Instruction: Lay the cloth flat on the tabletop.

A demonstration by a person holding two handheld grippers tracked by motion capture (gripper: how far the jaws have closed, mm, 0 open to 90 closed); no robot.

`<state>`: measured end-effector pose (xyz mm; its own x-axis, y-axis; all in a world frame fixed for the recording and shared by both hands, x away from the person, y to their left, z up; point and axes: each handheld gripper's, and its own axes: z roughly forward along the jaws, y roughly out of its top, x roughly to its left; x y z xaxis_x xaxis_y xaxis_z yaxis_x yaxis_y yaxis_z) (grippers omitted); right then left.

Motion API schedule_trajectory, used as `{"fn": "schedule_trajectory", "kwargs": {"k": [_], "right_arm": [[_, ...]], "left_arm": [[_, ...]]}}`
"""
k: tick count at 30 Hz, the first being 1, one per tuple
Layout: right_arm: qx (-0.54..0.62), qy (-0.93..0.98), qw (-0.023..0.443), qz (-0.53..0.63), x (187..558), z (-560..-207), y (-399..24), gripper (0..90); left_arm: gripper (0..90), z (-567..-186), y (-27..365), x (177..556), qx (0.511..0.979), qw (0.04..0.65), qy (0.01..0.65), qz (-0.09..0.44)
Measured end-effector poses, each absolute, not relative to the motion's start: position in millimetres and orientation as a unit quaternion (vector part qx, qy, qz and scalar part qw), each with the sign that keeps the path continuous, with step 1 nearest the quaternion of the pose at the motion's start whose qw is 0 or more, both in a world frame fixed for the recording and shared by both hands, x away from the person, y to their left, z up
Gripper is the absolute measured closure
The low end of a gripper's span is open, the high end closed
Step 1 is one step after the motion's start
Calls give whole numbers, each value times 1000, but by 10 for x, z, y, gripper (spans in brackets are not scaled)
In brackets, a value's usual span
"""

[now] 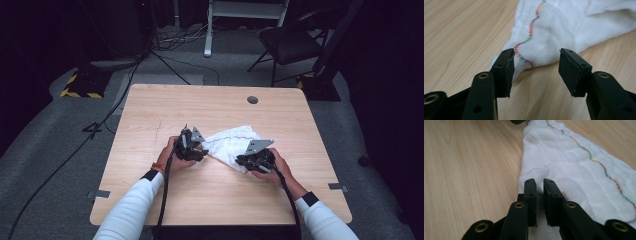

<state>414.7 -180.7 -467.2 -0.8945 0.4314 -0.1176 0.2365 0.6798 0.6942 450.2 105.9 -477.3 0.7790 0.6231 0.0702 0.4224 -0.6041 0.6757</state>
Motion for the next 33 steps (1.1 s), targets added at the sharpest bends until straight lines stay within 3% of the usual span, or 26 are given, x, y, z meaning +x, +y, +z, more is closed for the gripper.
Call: {"fn": "schedule_trajectory", "kwargs": {"k": [20, 28, 33], "right_arm": [[270, 881, 154, 357, 3889, -4652, -2735, 846], [306, 869, 166, 351, 3882, -4667, -2976, 691], [333, 849, 197, 360, 3929, -4557, -3137, 625]], "left_arm": [[465, -4769, 1091, 4519, 882, 331, 300, 147], [422, -4745, 1048, 4489, 886, 329, 293, 145], [368, -4712, 1091, 4449, 887, 328, 292, 146]]}}
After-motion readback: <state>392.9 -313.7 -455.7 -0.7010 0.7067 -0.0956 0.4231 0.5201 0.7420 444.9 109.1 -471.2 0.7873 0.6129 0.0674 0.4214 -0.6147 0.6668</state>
